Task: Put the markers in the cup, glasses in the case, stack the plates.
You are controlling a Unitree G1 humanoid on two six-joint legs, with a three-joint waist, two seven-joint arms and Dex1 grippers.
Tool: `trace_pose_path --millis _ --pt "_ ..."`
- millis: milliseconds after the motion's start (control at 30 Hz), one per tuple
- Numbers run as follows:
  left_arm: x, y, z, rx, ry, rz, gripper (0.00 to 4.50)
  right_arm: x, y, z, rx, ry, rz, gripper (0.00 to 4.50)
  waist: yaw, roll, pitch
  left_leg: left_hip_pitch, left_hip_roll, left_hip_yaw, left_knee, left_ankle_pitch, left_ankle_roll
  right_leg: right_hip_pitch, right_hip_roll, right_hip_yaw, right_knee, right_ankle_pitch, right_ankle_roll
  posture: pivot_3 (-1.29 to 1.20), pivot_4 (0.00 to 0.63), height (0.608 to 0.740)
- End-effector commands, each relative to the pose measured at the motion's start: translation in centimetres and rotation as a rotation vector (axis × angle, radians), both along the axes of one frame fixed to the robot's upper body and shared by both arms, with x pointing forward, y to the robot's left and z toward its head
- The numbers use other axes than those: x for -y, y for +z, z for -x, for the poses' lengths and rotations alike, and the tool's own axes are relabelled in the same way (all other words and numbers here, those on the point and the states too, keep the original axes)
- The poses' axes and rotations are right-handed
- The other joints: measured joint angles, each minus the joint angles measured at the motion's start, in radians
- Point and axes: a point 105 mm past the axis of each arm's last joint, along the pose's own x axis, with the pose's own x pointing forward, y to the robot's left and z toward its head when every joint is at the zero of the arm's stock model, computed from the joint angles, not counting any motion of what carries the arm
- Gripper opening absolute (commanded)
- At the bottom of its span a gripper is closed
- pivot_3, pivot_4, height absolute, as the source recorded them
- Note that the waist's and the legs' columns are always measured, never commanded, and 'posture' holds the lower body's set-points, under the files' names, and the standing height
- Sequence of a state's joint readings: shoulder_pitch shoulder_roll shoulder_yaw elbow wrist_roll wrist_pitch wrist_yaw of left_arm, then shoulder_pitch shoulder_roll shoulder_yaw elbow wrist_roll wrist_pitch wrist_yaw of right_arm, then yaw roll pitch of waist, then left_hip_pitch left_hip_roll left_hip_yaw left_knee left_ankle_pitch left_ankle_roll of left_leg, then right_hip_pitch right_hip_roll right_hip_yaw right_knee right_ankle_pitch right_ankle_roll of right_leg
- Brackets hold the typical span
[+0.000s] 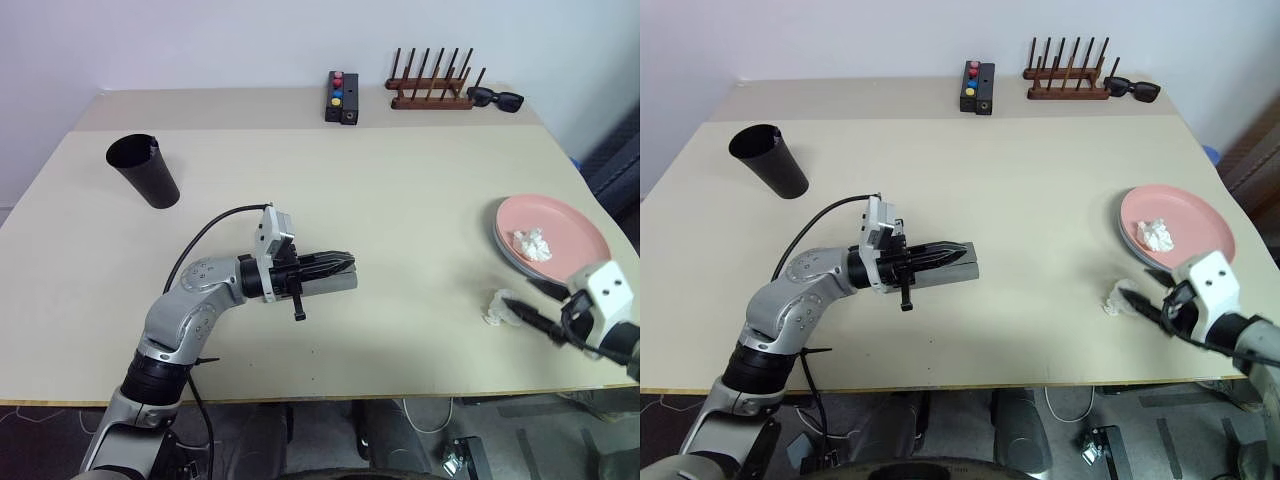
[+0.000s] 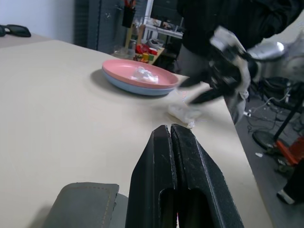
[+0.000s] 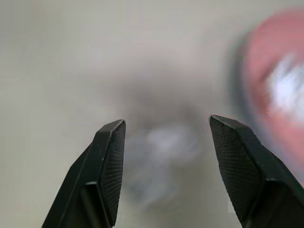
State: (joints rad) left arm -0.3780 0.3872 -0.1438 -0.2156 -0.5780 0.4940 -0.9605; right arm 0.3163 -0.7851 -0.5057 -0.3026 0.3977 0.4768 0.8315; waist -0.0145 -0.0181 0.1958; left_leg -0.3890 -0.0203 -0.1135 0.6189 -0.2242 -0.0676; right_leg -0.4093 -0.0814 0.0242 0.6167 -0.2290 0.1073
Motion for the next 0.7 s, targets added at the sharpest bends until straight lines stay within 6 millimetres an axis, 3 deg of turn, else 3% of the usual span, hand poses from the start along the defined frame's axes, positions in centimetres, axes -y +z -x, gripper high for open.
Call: trace_pose_path --millis 33,300,400,533,700 --pt "0.2 0.9 0.4 0.038 -0.024 0.015 0.0 -0.7 -0.2 -0.1 0.005 0.014 0.019 2.81 -0.002 0.0 0.0 0.0 0.0 0.0 0.0 0.0 0.0 0.0 0.0 0.0 0.0 0.0 0.0 0.0 0.15 0.74" --pt "0.0 0.8 0.4 0.038 -0.012 0.01 0.0 -0.4 -2.4 -0.9 -0.022 -0.027 0.072 2.81 0.004 0.0 0.0 -0.001 0.0 0.0 0.0 0.0 0.0 0.0 0.0 0.0 -0.002 0.0 0.0 0.0 0.15 0.74" --pt "-0.1 0.7 0.4 0.038 -0.007 0.009 0.0 -0.5 -2.5 -1.0 -0.022 -0.021 0.067 2.0 0.004 0.0 0.0 -0.001 0.0 0.0 0.0 0.0 0.0 0.0 0.0 0.0 -0.002 0.0 0.0 0.0 0.15 0.74" --pt "-0.2 0.6 0.3 0.037 -0.002 0.009 0.0 -0.8 -2.4 -1.1 -0.017 -0.012 0.062 0.03 0.004 0.0 0.0 -0.001 0.0 0.0 0.0 0.0 0.0 0.0 0.0 0.0 -0.002 0.0 0.0 0.0 0.15 0.74" --pt "-0.2 0.5 0.3 0.037 -0.003 0.008 0.0 -1.1 0.0 -2.4 0.107 -0.012 0.05 0.03 0.002 0.0 0.0 -0.001 0.0 0.0 0.0 0.0 0.0 0.0 0.0 0.0 -0.002 0.0 0.0 0.0 0.15 0.74"
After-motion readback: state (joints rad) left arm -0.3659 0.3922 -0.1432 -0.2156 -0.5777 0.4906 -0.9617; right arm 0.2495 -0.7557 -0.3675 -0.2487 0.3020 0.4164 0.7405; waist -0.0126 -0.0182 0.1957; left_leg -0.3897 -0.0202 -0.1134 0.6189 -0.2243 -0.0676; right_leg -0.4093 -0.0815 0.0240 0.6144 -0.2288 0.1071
